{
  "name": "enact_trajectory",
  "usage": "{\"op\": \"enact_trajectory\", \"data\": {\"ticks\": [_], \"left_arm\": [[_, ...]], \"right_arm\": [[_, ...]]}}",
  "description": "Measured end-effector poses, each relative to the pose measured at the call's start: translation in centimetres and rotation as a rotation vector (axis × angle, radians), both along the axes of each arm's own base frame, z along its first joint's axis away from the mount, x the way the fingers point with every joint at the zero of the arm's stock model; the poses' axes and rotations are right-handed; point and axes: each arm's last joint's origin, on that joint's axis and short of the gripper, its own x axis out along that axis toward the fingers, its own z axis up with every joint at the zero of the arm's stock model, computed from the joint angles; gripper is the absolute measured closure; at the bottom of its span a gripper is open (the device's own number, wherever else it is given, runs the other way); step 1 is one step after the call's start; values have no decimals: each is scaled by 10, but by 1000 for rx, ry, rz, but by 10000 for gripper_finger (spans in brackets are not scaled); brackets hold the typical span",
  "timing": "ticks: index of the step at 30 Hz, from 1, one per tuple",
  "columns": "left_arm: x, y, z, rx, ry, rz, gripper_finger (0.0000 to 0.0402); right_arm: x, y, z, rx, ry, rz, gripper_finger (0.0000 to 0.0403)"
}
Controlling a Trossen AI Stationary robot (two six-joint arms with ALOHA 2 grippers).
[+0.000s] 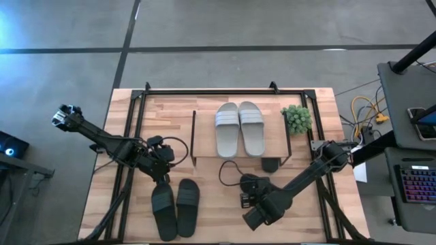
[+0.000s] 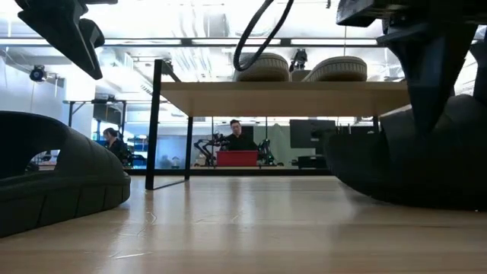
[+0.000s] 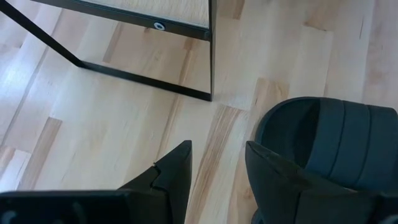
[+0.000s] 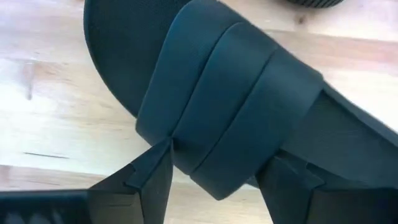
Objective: Pick and place slides into the shelf
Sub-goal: Put the right black slide under the shelf
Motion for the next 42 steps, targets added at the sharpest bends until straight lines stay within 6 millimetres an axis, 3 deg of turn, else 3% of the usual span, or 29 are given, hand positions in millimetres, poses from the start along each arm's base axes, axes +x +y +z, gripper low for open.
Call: {"op": "enact_trajectory", "data": {"ticks": [6, 12, 14, 19, 26, 39, 42], "left_arm": [[0, 0, 0, -1, -2, 1, 267], [1, 0, 0, -4, -6, 1, 267], [1, 0, 0, -4, -7, 1, 267], [1, 0, 0, 8, -14, 8, 267], [1, 0, 0, 17, -18, 13, 267], [1, 0, 0, 17, -17, 13, 267], [1, 0, 0, 17, -16, 13, 267]], "right_arm": [[-10, -1, 12, 3, 54, 59, 196], [-36, -7, 31, -53, 202, 70, 199], [-46, -7, 36, -36, 288, 73, 209], [-55, 0, 35, 51, 278, 67, 270], [-67, 8, 25, 71, 255, -65, 385], [-71, 12, -30, 179, 170, -4, 390], [-67, 16, -32, 208, 106, 11, 390]]}}
